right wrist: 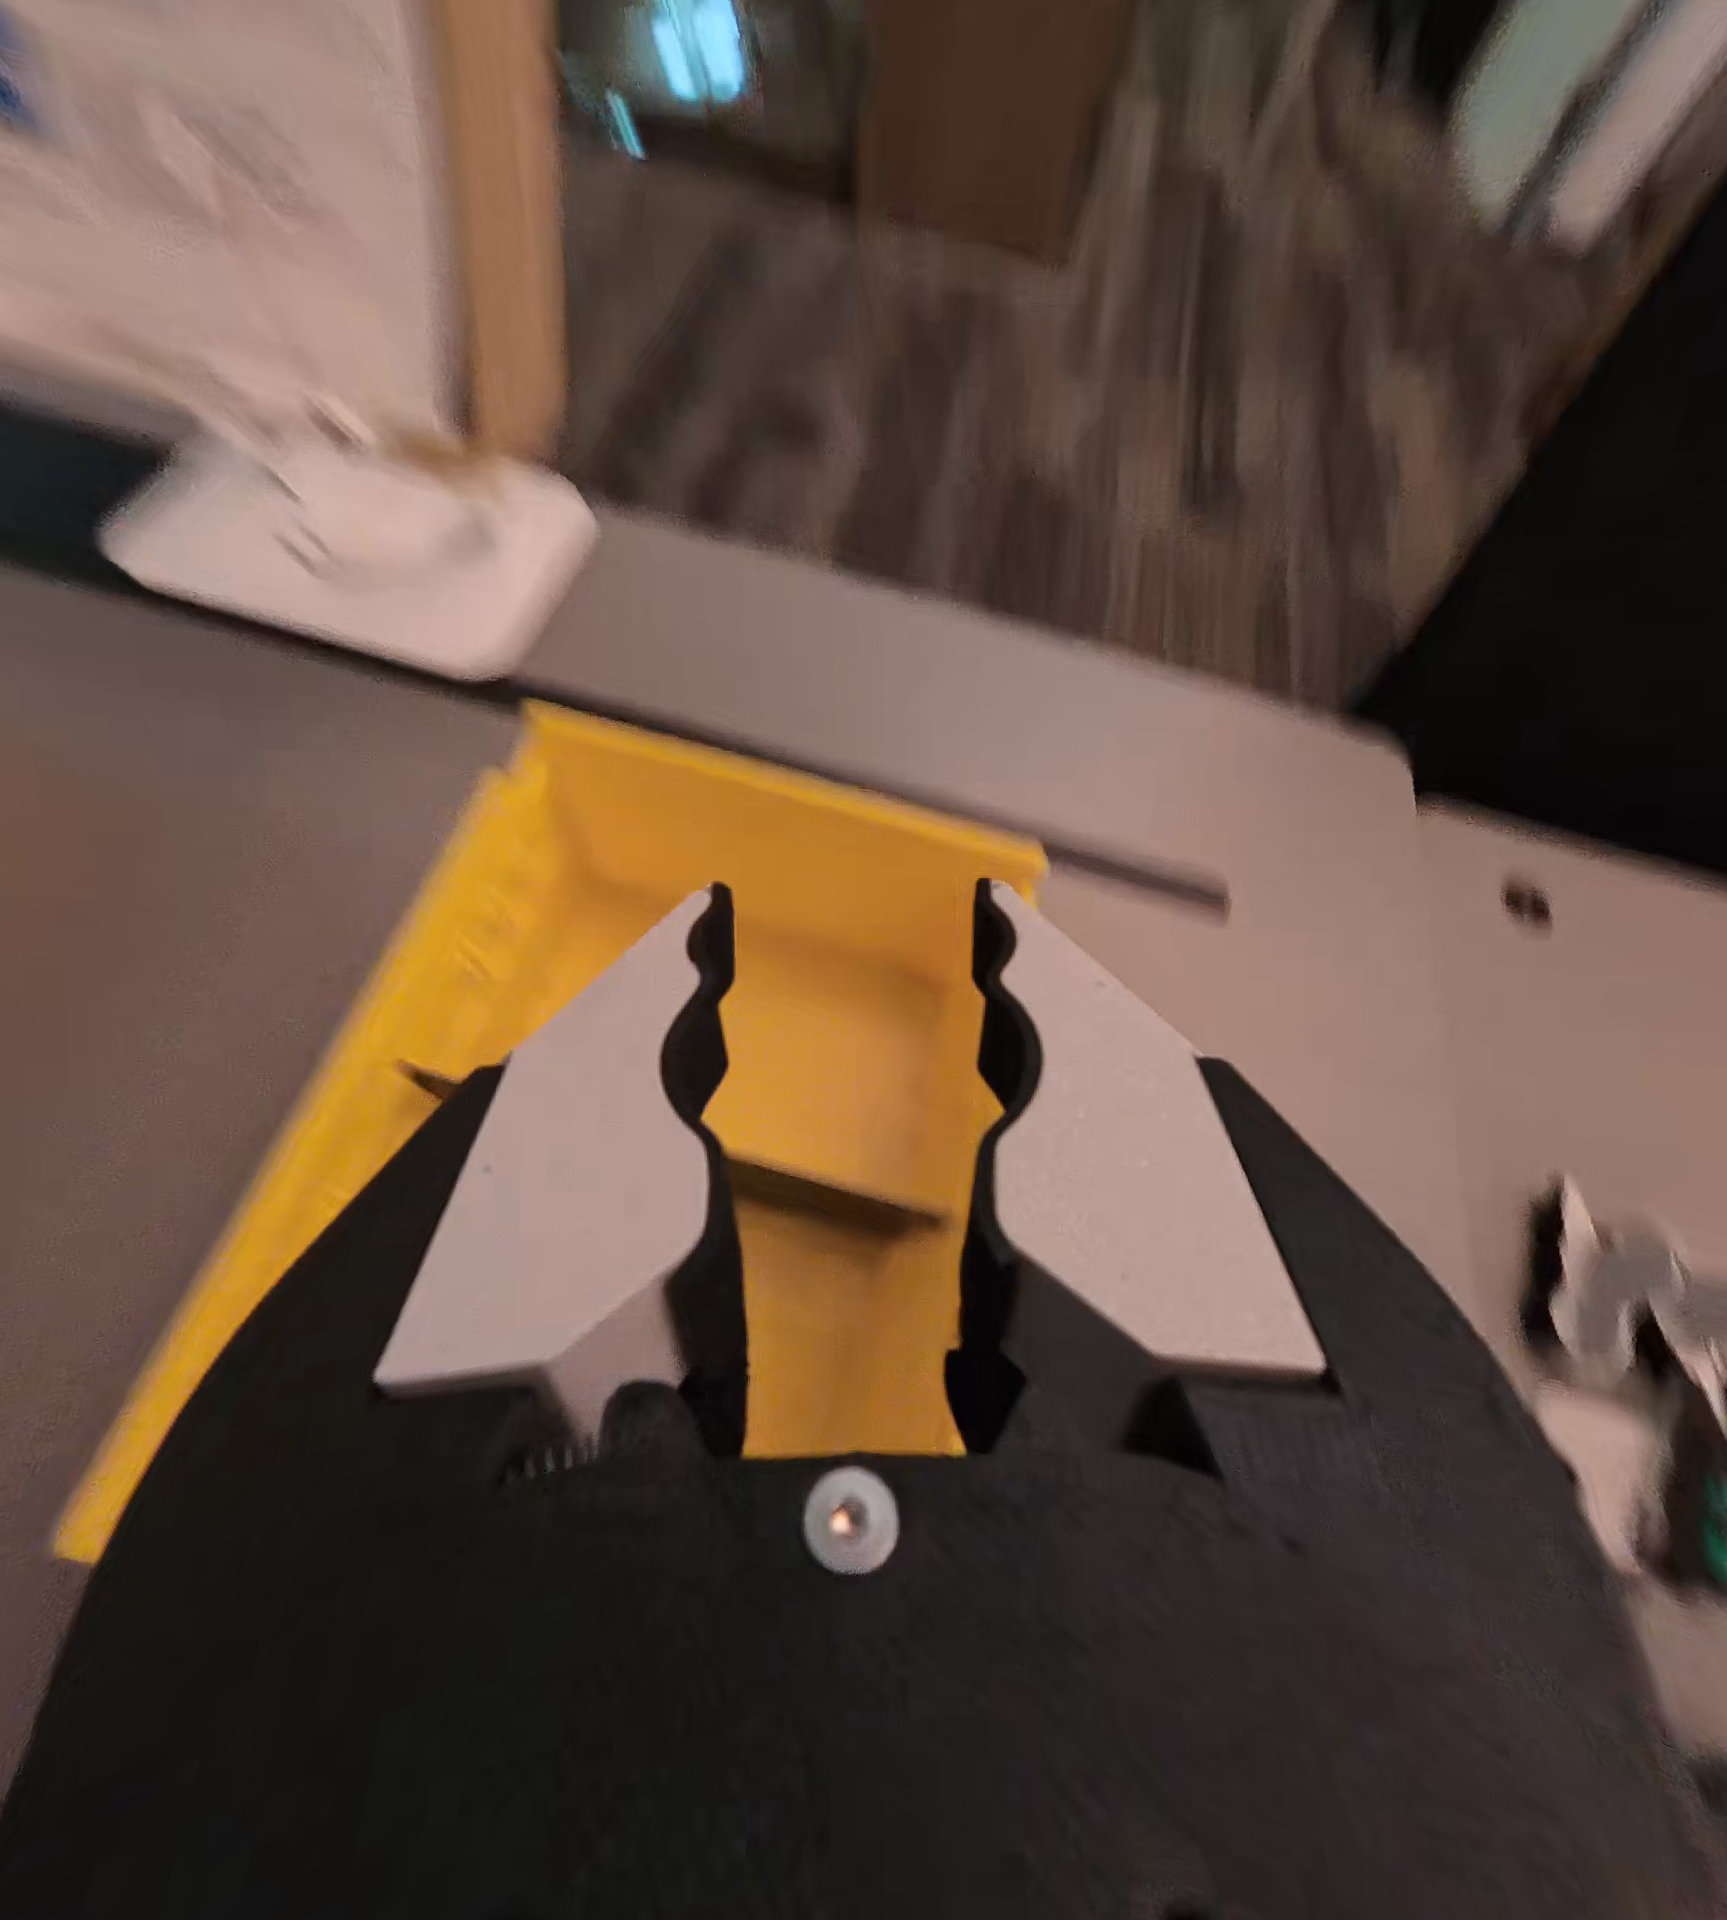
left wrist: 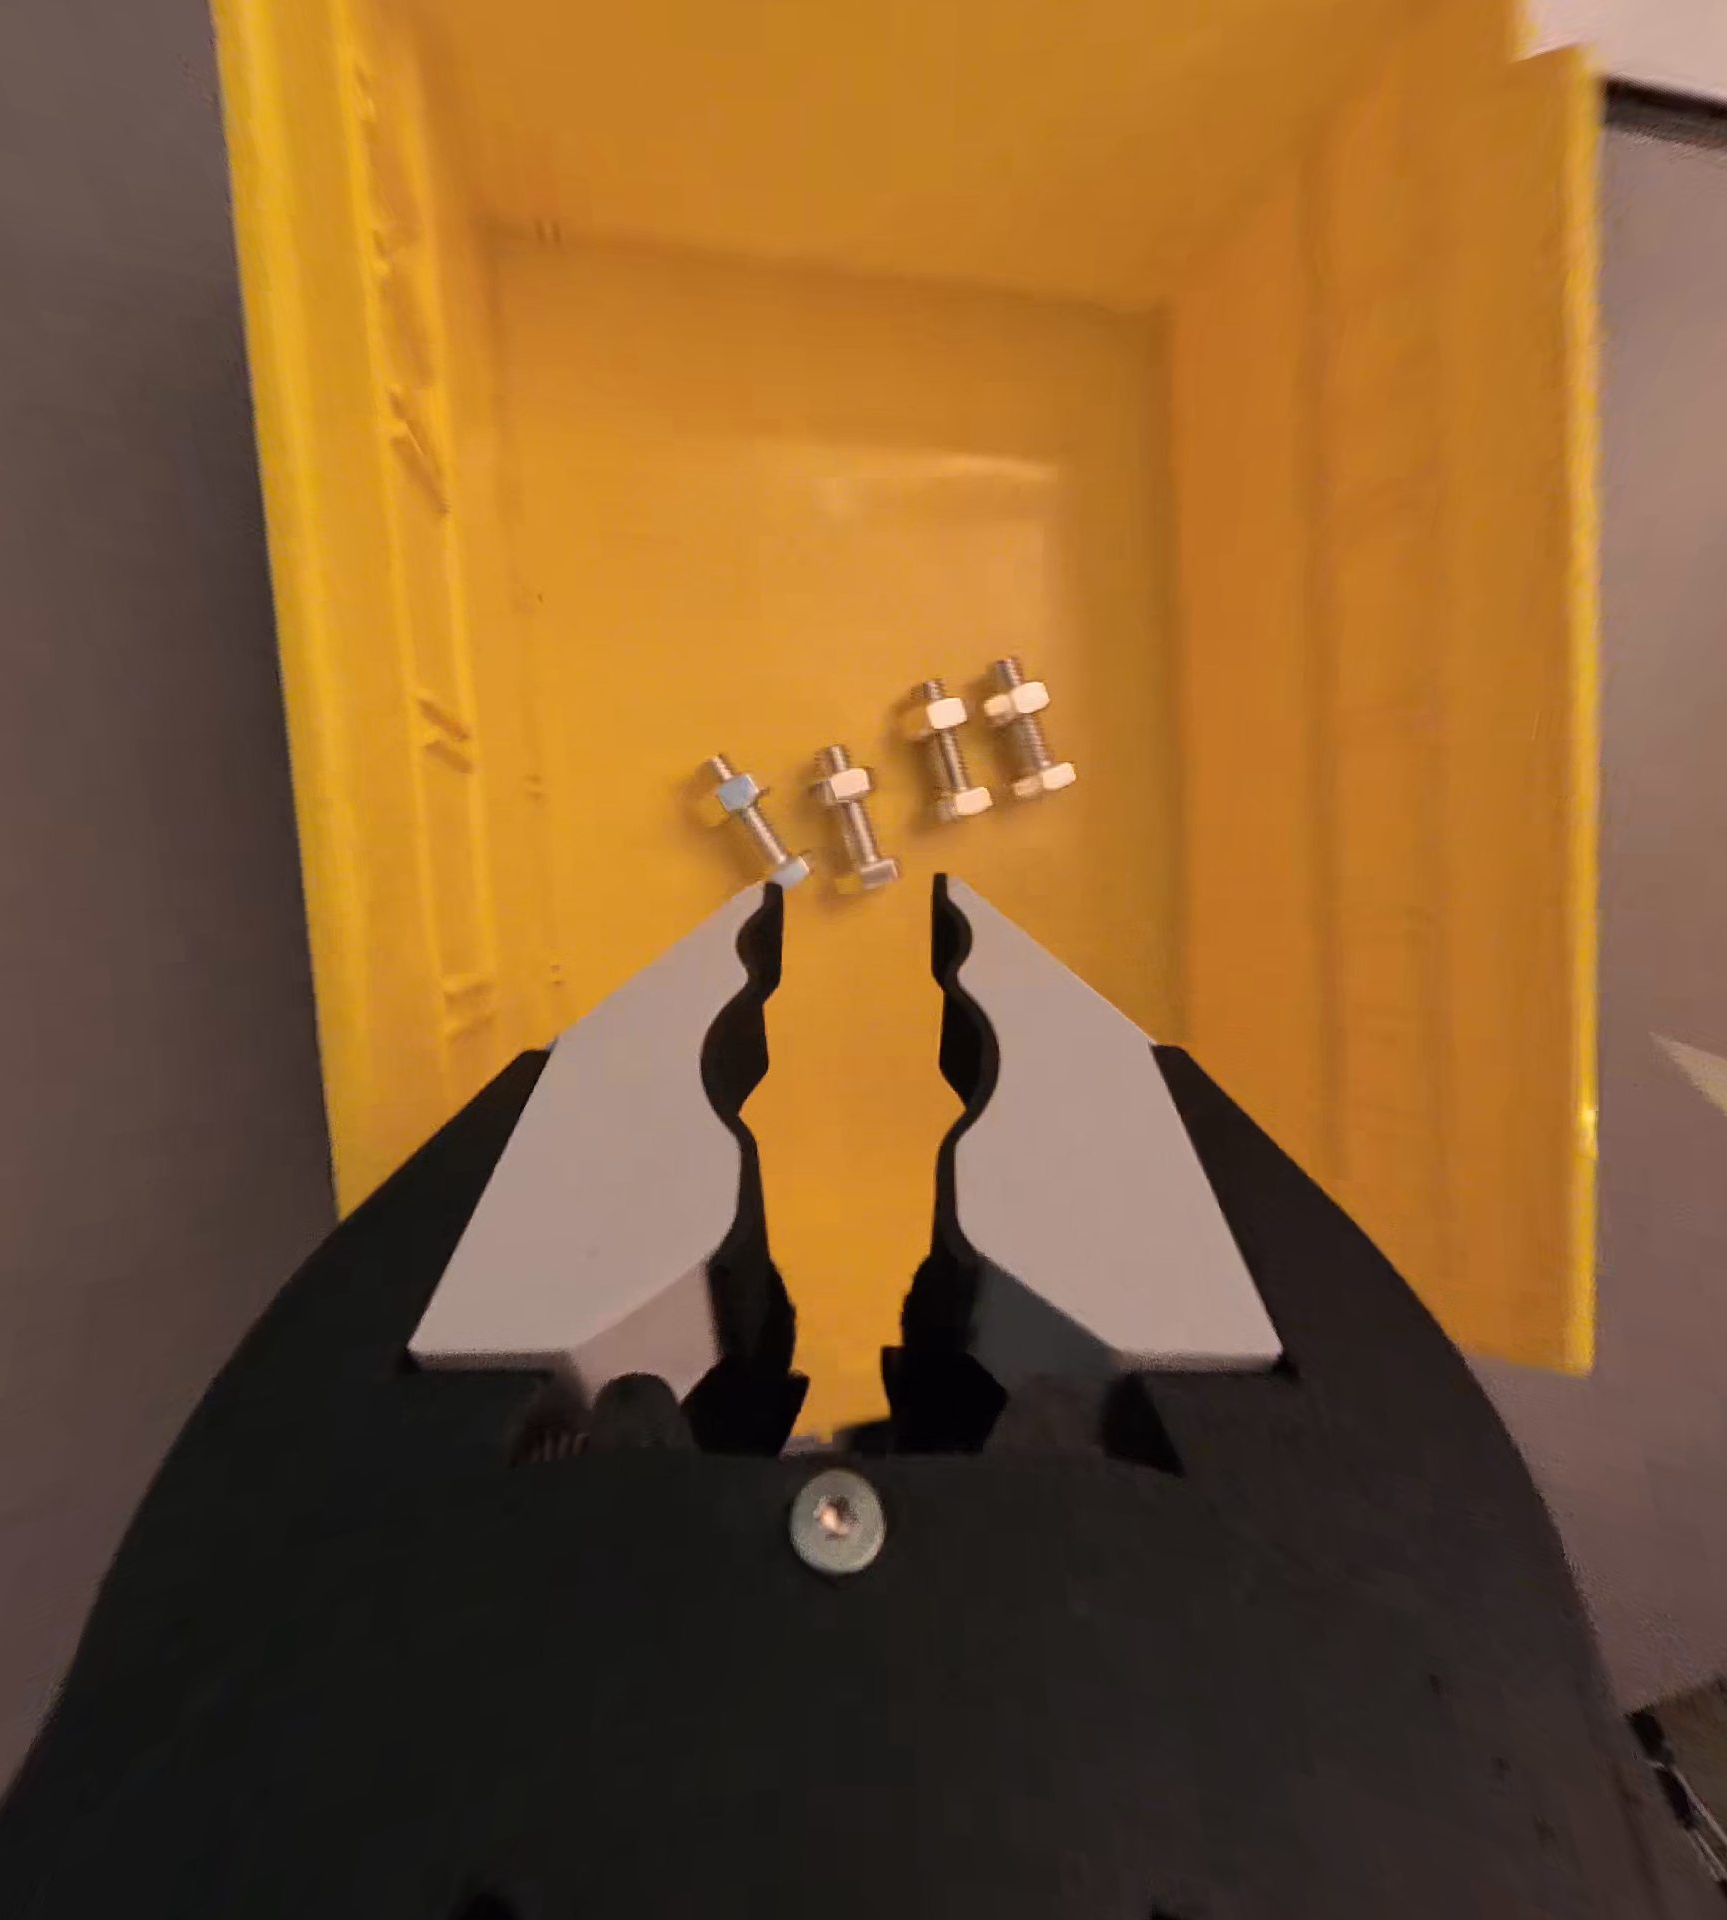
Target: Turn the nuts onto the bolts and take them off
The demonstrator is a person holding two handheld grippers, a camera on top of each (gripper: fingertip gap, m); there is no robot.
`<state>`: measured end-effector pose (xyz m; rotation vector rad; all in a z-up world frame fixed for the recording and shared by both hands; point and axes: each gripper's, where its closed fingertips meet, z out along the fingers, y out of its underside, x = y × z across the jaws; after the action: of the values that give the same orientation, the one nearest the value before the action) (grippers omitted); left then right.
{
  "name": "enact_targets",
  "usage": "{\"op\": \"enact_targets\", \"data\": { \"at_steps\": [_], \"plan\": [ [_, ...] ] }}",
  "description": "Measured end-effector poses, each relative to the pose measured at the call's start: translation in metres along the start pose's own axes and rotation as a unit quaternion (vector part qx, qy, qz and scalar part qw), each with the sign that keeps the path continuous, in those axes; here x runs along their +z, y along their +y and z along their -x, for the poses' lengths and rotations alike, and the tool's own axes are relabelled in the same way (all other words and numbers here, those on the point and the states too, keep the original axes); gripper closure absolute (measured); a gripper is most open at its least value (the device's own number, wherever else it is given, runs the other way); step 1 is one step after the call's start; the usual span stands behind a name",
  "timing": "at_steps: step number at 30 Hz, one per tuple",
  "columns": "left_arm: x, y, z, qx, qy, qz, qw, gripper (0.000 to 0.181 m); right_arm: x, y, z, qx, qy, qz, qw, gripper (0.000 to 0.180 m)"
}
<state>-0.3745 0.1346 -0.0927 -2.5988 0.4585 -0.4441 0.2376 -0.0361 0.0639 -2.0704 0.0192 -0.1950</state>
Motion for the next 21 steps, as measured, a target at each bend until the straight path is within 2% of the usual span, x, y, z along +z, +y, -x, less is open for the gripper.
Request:
{"op": "enact_targets", "data": {
  "at_steps": [3, 5, 8, 11, 17, 19, 21],
  "plan": [
    [0.022, -0.008, 0.005, -0.024, 0.007, -0.009, 1.0, 0.159, -0.037, -0.061, 0.061, -0.018, -0.06, -0.145, 0.987, 0.134],
    [0.028, -0.007, 0.017, -0.017, -0.033, -0.006, 0.999, 0.162, -0.053, -0.083, 0.093, -0.023, -0.095, -0.188, 0.977, 0.133],
    [0.035, -0.005, 0.027, 0.003, -0.077, 0.001, 0.997, 0.165, -0.062, -0.095, 0.127, -0.024, -0.146, -0.204, 0.968, 0.133],
    [0.045, 0.002, 0.027, -0.01, -0.082, 0.027, 0.996, 0.164, -0.062, -0.098, 0.145, -0.029, -0.18, -0.209, 0.961, 0.133],
    [0.059, 0.017, 0.026, -0.027, -0.1, 0.086, 0.991, 0.158, -0.048, -0.09, 0.147, -0.046, -0.19, -0.188, 0.963, 0.134],
    [0.059, 0.018, 0.025, -0.006, -0.107, 0.094, 0.99, 0.173, -0.046, -0.089, 0.146, -0.041, -0.196, -0.188, 0.962, 0.135],
    [0.055, 0.019, 0.03, 0.02, -0.131, 0.097, 0.986, 0.173, -0.046, -0.089, 0.148, -0.036, -0.207, -0.189, 0.959, 0.136]
  ]
}}
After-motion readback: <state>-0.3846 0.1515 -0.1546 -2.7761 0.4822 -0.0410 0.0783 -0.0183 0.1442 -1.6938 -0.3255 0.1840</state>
